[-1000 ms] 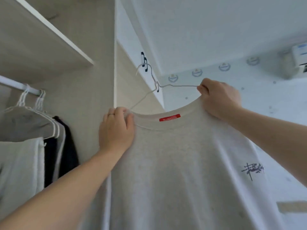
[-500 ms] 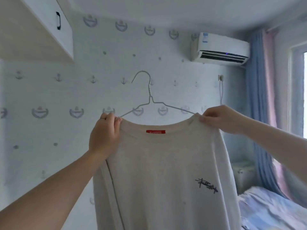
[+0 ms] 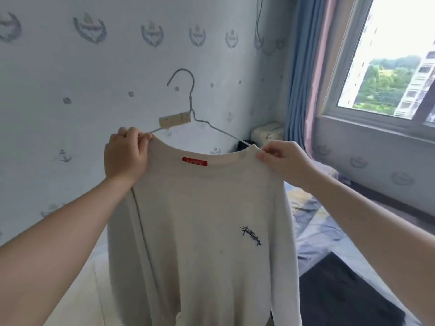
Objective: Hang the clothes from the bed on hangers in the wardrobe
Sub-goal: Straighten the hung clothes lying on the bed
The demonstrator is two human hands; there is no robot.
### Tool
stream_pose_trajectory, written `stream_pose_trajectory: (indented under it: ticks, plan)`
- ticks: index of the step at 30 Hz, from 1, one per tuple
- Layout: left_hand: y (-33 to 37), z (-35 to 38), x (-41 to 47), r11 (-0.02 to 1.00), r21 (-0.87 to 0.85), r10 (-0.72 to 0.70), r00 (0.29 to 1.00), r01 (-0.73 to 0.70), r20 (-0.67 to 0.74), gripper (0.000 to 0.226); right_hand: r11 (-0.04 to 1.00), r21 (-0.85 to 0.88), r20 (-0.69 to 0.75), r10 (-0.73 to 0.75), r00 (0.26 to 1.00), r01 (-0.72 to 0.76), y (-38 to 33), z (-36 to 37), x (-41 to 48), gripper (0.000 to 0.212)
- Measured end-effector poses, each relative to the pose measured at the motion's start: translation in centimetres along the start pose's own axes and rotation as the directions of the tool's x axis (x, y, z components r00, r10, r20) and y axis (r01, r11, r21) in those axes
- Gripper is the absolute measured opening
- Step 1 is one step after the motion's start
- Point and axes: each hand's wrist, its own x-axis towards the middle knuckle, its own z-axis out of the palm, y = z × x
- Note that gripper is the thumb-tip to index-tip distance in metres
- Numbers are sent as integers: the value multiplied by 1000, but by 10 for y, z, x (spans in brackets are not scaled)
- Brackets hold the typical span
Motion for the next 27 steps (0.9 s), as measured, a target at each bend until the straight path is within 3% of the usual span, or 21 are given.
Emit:
stream_pose_trajectory:
  ticks: [7,12,27]
  plan:
    - [-68,111,27,997,-71,-20,977,36,214,30,981,-61,-54,179,982,-182,28,84,38,17]
    - [-80,172,57,992,-127,16,944,27,328,26,948,6,-80,317,945,-317,54,112,62,15]
    - [35,383,144,940,-334,231,845,-67,481,30,872,-86,-290,441,849,-483,197,73,142,11]
